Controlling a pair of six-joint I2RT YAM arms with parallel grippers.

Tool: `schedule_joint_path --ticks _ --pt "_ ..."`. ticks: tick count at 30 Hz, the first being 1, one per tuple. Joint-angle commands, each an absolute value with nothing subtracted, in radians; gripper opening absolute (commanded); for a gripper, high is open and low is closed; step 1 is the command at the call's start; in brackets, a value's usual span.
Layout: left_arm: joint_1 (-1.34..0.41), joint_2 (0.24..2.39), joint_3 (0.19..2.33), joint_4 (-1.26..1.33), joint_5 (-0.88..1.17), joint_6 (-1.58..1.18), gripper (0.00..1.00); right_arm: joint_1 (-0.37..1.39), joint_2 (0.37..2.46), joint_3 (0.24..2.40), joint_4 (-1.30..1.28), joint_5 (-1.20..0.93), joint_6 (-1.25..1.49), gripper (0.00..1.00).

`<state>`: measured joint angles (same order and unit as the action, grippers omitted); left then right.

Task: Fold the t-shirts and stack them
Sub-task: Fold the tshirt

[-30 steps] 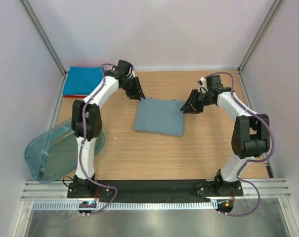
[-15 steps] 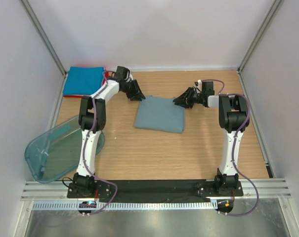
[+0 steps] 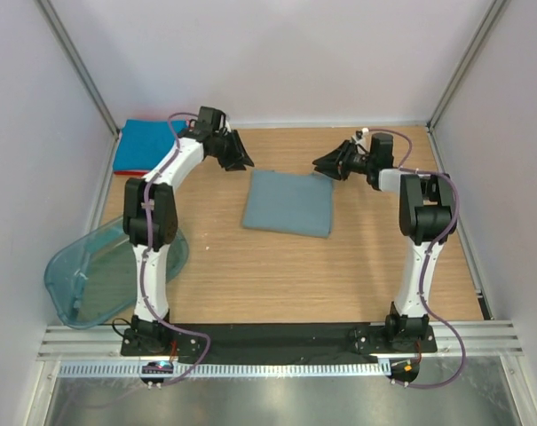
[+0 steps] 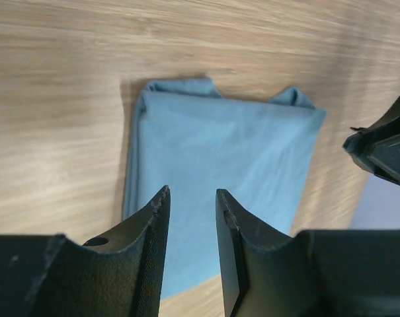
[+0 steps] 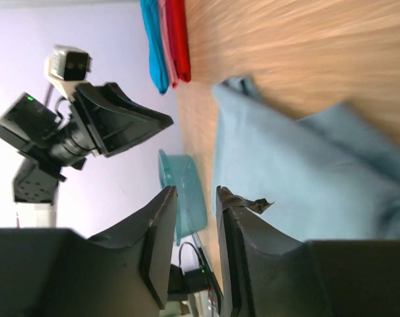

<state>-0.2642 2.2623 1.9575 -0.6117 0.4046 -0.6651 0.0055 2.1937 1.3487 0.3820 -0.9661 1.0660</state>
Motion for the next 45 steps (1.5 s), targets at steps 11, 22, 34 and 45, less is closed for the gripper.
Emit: schedule_joint_path --ticks 11,22,34,45 --pt "-0.416 1.993 1.412 -0.442 0.422 -0.649 0.36 0.135 2.117 0.994 0.391 -1.008 0.905 0.35" --pt "-0.387 1.930 1.478 -0.563 0.335 -0.580 0.36 0.123 1.921 0.971 0.161 -1.009 0.759 0.36" --pt "-0.351 2.181 1.715 -0.523 0.422 -0.525 0.42 0.141 1.855 0.806 -0.032 -0.951 0.571 0.36" --pt "-0.261 2.284 2.026 -0.621 0.416 -0.601 0.45 0.117 1.671 0.813 -0.326 -0.879 0.475 0.36"
